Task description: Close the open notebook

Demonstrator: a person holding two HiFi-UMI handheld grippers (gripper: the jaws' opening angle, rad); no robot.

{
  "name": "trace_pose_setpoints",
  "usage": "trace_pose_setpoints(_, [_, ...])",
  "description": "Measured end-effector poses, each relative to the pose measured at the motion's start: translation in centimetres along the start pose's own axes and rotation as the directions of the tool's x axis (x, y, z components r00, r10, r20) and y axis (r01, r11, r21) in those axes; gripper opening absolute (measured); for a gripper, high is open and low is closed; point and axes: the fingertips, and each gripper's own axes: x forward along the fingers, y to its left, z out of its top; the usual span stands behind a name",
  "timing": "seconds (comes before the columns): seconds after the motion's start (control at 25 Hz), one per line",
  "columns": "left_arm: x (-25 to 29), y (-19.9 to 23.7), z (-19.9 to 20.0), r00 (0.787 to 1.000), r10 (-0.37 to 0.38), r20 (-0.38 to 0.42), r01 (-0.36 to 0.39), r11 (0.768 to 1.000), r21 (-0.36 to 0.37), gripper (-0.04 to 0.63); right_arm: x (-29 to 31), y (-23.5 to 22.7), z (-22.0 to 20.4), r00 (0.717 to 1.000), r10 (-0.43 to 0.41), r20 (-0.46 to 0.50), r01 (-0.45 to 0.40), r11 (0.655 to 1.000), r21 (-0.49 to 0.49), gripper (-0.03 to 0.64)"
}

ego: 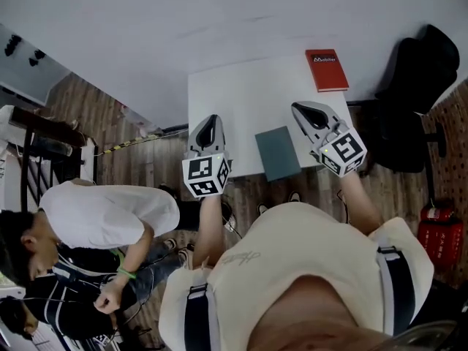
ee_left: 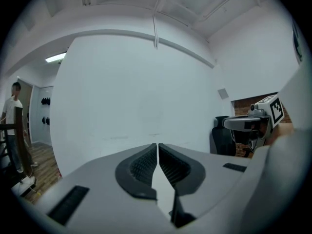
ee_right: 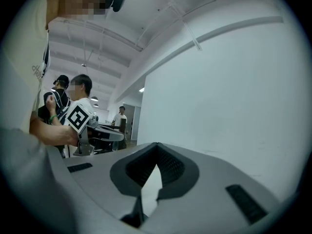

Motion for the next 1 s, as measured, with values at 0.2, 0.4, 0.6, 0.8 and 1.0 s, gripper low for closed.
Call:
trace_pose_setpoints(0.2, [0.6, 0.6, -0.3, 1.0, 0.01, -0.007, -0.01, 1.0, -0.027, 0.026, 0.0, -0.3, -0.4, 1.0, -0.022, 0.013, 0.021, 0.999, 0.031, 0.008])
trace_pose_setpoints(0.4, [1.5, 0.1, -1.0, 1.0, -0.004, -0.022, 0.003, 0.999, -0.038, 0.027, -0.1, -0.9, -1.0, 1.0, -0.028, -0.001, 0.028, 0.999, 0.04, 0.007])
trace_pose_setpoints(0.6, [1.8, -0.1, -0.8, 1.0, -0.006, -0.024, 0.005, 0.999, -0.032, 0.026, -0.2, -1.4, -1.0, 1.0, -0.029, 0.006, 0.029, 0.999, 0.046, 0.008])
trace_pose_setpoints(0.8, [1.8, -0.6, -1.6, 0.999, -0.013, -0.051, 0.012, 1.0, -0.022, 0.026, -0.4, -1.4, -1.8, 1.0, -0.031, 0.001, 0.03, 0.998, 0.05, 0.006])
trace_pose_setpoints(1.0, [1.5, -0.6, -1.9, 0.999, -0.009, -0.052, 0.008, 1.0, -0.027, 0.026, 0.2, -0.5, -2.0, 1.0, -0.006, -0.023, 0.006, 1.0, -0.012, 0.007])
